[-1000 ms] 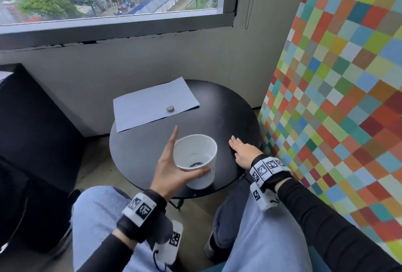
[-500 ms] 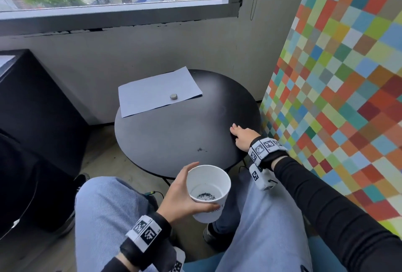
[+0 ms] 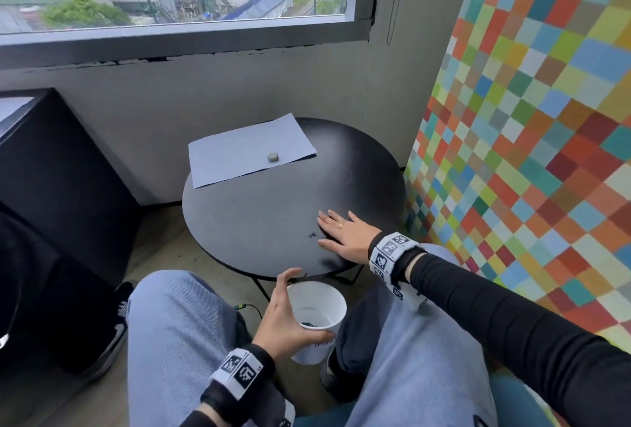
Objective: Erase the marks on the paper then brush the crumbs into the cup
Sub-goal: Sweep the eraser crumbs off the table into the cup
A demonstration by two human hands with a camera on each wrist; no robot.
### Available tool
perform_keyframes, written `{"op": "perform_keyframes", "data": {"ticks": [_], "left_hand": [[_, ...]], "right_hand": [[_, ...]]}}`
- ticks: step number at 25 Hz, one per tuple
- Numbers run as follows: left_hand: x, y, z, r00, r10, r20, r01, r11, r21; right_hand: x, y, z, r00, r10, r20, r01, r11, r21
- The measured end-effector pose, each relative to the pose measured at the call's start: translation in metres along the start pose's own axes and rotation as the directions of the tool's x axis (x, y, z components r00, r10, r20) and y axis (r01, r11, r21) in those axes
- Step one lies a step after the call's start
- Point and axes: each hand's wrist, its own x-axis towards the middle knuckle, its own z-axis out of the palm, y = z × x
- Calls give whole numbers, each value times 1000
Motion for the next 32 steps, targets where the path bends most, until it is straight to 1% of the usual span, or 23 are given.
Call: {"op": "perform_keyframes", "data": {"ticks": [3, 5, 7, 8, 9, 10, 12, 14, 15, 17, 20, 24, 25, 26, 28, 29, 32], "left_hand": [[4, 0, 6, 999, -47, -10, 47, 999, -11], [7, 1, 10, 997, -72, -35, 71, 997, -31], [11, 2, 14, 991, -110, -71, 106, 993, -59], [12, 4, 15, 988, -132, -85, 126, 989, -76], [13, 5, 17, 984, -149, -100, 140, 986, -93], [15, 5, 18, 981, -158, -112, 146, 984, -107], [17, 4, 21, 980, -161, -117, 146, 981, -125], [17, 1, 25, 982, -154, -111, 138, 981, -135], [18, -1, 27, 981, -151, -119, 133, 980, -145], [18, -5, 26, 980, -143, -138, 121, 980, -156], [21, -4, 25, 984, -138, -115, 121, 982, -144], [29, -5, 21, 983, -144, -112, 128, 982, -137], [30, -7, 21, 984, -138, -113, 121, 983, -139], [31, -8, 21, 985, -130, -117, 113, 983, -142], [32, -10, 24, 986, -122, -116, 103, 982, -157], [33, -10, 24, 986, -122, -118, 103, 982, -158], [34, -8, 23, 990, -109, -85, 97, 985, -140]], "right_hand": [[-11, 0, 7, 995, -94, -35, 89, 987, -136], [-20, -4, 8, 983, -185, -14, 180, 972, -153], [-26, -7, 8, 959, -284, 11, 282, 949, -140], [-28, -7, 4, 949, -314, 6, 312, 941, -128], [-26, -4, -1, 949, -316, -17, 312, 944, -109], [-22, 0, -8, 956, -288, -45, 283, 955, -92], [-11, 9, -20, 979, -192, -68, 186, 979, -86], [0, 14, -23, 992, -125, -27, 121, 986, -116], [3, 14, -22, 993, -120, 1, 119, 984, -131], [6, 7, -16, 989, -148, 22, 150, 978, -144], [-9, -5, -1, 972, -235, -7, 231, 961, -153], [-32, -9, 9, 909, -417, 11, 415, 900, -137], [-30, -5, 6, 908, -419, 4, 417, 901, -121], [-26, -1, 1, 921, -389, -18, 384, 917, -108], [-17, 7, -8, 961, -273, -45, 267, 958, -106], [-11, 8, -11, 972, -232, -43, 226, 967, -116], [-5, 5, -8, 980, -201, -12, 199, 974, -105]]}}
